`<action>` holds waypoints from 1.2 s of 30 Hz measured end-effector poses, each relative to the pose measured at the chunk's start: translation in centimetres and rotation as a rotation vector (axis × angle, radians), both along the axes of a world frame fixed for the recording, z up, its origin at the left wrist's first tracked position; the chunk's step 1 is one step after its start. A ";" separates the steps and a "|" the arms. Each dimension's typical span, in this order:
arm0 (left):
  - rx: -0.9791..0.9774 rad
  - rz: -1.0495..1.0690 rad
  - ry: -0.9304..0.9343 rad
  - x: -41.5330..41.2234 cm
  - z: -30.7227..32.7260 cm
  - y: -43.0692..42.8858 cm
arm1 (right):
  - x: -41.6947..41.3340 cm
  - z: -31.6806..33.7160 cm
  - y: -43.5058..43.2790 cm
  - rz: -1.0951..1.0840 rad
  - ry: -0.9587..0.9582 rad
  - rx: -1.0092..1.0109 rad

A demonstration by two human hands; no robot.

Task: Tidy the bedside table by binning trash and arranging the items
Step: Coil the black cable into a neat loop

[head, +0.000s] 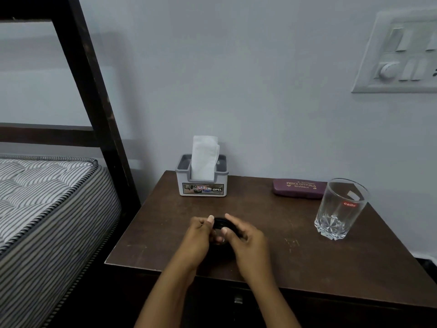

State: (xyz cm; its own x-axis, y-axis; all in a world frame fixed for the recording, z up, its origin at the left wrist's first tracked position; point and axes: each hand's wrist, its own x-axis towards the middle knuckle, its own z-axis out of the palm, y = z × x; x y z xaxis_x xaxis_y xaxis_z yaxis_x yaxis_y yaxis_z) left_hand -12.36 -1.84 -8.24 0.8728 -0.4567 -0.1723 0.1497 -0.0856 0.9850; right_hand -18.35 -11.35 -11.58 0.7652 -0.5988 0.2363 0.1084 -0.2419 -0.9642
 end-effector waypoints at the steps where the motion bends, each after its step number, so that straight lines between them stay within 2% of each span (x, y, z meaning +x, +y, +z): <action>1: 0.034 0.005 -0.014 0.4 -0.2 0.3 | 0.3 -0.1 0.2 -0.025 -0.001 0.028; 6: 0.433 0.111 -0.349 2.5 -0.8 2.1 | 2.0 -0.5 0.7 -0.057 0.077 0.016; 10: 0.484 0.230 -0.410 3.0 -0.5 2.8 | 3.0 -0.2 1.5 -0.071 0.115 -0.106; 15: 0.409 0.263 -0.467 3.9 -1.3 3.8 | 3.6 -0.4 2.2 -0.052 0.159 -0.362; 19: 0.290 0.085 -0.501 3.9 -1.8 5.0 | 3.2 -0.4 3.1 -0.016 0.252 -0.713; 22: 0.443 -0.190 -0.547 4.4 -2.6 5.9 | 3.3 -0.6 3.7 -0.044 0.279 -0.794; 24: 0.534 -0.294 -0.598 4.8 -2.9 6.6 | 3.7 -1.0 3.5 -0.018 0.300 -0.795; 29: 0.781 -0.318 -0.836 4.4 -3.6 8.1 | 4.2 -1.3 3.4 0.110 0.455 -0.844; 33: 0.762 -0.314 -0.844 4.5 -3.5 8.2 | 4.1 -0.7 3.5 0.120 0.544 -0.868; 36: 0.712 -0.342 -0.816 4.6 -3.3 8.6 | 3.2 -0.3 3.5 0.120 0.521 -0.866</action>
State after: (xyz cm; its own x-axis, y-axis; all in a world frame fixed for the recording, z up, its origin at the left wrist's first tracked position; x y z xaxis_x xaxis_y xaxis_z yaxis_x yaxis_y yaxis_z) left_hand -7.74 6.72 -11.58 0.6918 -0.7181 0.0753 -0.6534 -0.5783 0.4885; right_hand -15.17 -7.90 -11.85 0.9405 -0.2927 0.1727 -0.2055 -0.8945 -0.3971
